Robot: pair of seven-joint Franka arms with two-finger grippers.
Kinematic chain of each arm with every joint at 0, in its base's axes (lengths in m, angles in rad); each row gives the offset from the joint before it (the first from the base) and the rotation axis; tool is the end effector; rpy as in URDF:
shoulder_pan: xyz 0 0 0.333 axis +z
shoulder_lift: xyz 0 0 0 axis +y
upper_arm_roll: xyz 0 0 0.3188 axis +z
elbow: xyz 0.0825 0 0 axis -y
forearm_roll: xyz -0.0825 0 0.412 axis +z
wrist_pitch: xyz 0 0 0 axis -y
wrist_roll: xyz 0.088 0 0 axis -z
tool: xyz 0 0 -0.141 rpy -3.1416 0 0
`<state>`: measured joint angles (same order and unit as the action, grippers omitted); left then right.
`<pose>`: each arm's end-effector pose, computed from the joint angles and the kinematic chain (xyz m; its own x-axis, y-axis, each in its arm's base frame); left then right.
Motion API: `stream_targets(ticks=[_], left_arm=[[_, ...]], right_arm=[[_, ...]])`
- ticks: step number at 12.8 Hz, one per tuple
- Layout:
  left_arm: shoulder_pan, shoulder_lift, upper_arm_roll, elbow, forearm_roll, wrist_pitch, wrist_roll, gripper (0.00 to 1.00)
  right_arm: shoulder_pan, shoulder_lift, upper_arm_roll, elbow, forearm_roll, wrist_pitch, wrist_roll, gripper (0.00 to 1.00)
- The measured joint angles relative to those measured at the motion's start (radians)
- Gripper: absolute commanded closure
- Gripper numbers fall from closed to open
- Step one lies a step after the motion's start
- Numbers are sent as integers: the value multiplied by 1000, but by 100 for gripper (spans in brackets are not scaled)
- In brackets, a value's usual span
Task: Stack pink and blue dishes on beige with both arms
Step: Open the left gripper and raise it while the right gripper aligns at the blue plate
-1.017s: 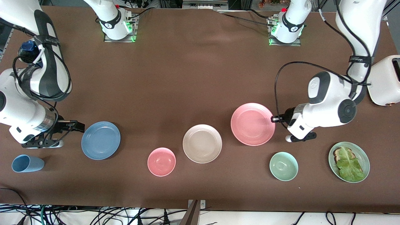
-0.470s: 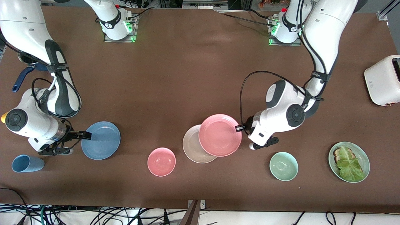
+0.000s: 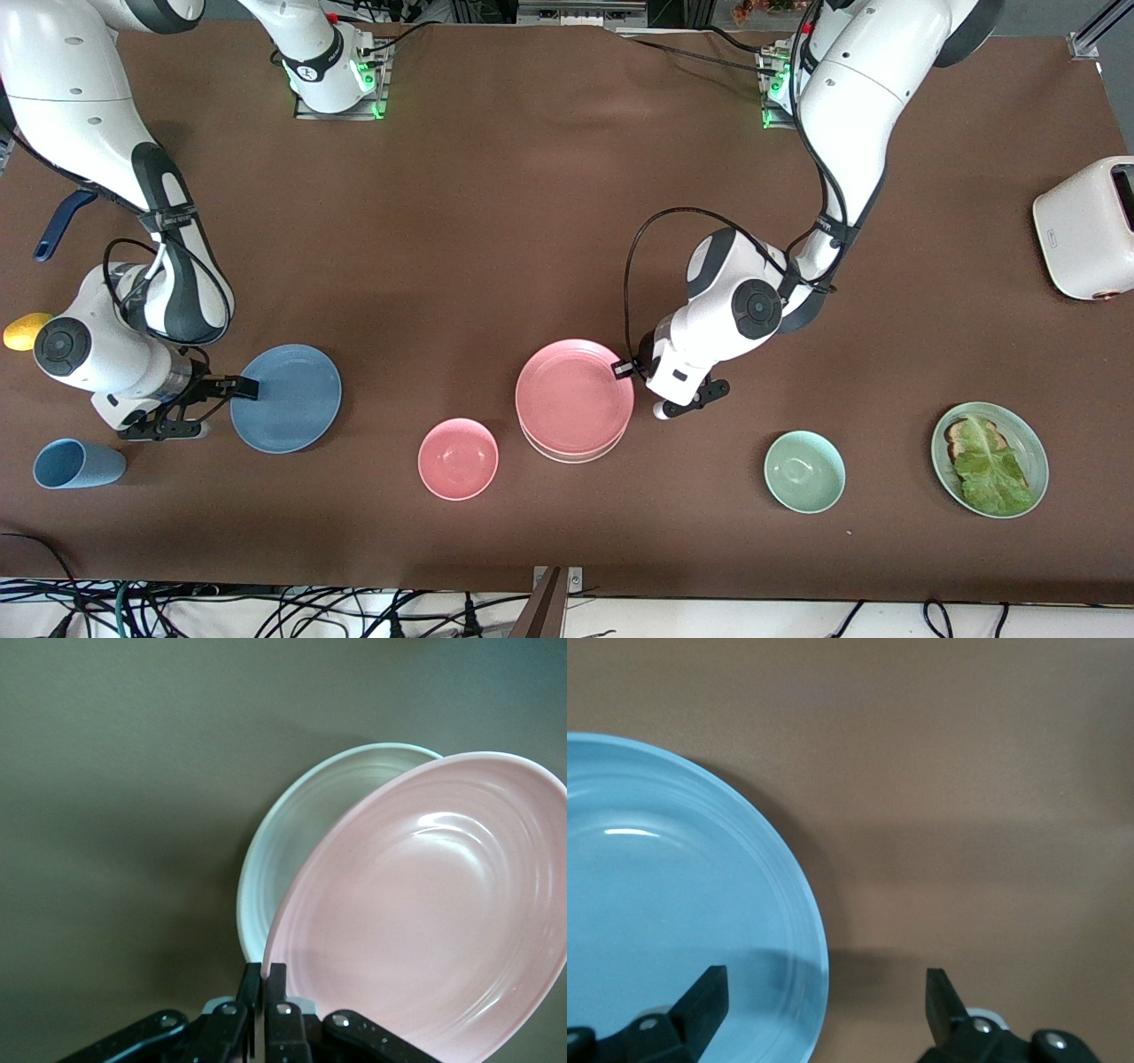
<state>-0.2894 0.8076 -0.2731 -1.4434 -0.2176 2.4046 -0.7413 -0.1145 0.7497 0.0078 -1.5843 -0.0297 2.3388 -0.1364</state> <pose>0.6681 -0.3873 0.1920 0.9105 0.3853 -0.1501 0.4134 -0.8418 0.3471 0.7168 -0.0785 0.1444 0.9988 0.0482 0.0025 0.0481 -0.9987 0.0166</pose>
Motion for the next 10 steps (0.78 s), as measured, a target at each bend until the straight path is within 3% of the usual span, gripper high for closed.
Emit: stream_targets(ticks=[4, 6, 7, 8, 9, 10], left_arm=[[-23, 39, 20, 26, 0, 39, -22, 100], [-23, 48, 24, 38, 0, 39, -23, 100], [-23, 51, 24, 41, 0, 39, -23, 68], [-23, 52, 24, 43, 0, 39, -23, 20], [-23, 53, 25, 44, 0, 39, -23, 0], [-22, 53, 27, 45, 0, 39, -23, 0]], right_arm=[[0, 0, 4, -16, 25, 4, -1, 65], [0, 0, 4, -17, 33, 4, -1, 81], [0, 0, 4, -17, 34, 4, -1, 88], [0, 0, 5, -17, 35, 4, -1, 94], [0, 0, 6, -17, 37, 4, -1, 100], [0, -4, 7, -16, 45, 4, -1, 100]])
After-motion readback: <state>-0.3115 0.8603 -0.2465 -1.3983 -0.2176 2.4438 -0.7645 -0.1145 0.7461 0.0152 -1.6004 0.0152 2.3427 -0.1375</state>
